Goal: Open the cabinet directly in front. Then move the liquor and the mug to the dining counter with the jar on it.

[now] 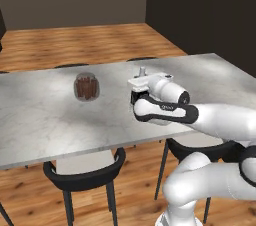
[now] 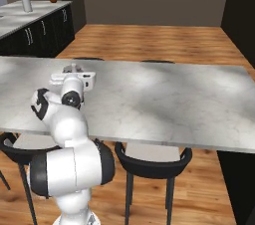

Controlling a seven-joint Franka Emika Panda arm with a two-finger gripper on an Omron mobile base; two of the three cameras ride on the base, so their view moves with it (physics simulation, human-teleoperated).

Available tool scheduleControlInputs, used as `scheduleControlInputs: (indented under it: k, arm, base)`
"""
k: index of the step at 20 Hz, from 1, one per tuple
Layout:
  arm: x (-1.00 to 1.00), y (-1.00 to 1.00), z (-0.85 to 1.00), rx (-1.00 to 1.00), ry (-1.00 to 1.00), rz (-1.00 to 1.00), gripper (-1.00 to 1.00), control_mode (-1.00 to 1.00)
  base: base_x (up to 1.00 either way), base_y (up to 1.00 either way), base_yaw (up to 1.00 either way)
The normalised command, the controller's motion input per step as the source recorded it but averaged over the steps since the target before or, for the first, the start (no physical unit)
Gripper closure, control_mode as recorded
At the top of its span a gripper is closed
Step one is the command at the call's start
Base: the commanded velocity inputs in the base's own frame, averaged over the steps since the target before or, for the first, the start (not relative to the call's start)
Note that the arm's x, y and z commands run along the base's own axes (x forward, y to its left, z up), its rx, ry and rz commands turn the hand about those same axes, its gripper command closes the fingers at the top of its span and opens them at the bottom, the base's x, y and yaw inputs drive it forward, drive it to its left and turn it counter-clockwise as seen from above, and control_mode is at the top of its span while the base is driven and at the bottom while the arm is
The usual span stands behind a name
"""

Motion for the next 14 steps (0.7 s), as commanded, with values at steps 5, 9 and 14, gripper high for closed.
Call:
scheduleControlInputs:
  k: [5,9,14]
  arm:
    - [0.01,0.16,0.00,-0.25,0.22,-0.16,1.00,-1.00]
    - [0.00,0.04,0.00,-0.06,0.01,-0.01,1.00,-1.00]
    - [0.03,0.04,0.00,-0.06,0.07,-0.02,1.00,-1.00]
  base:
    - [0.00,0.00,0.00]
    - [0.00,0.00,0.00]
    - [0.00,0.00,0.00]
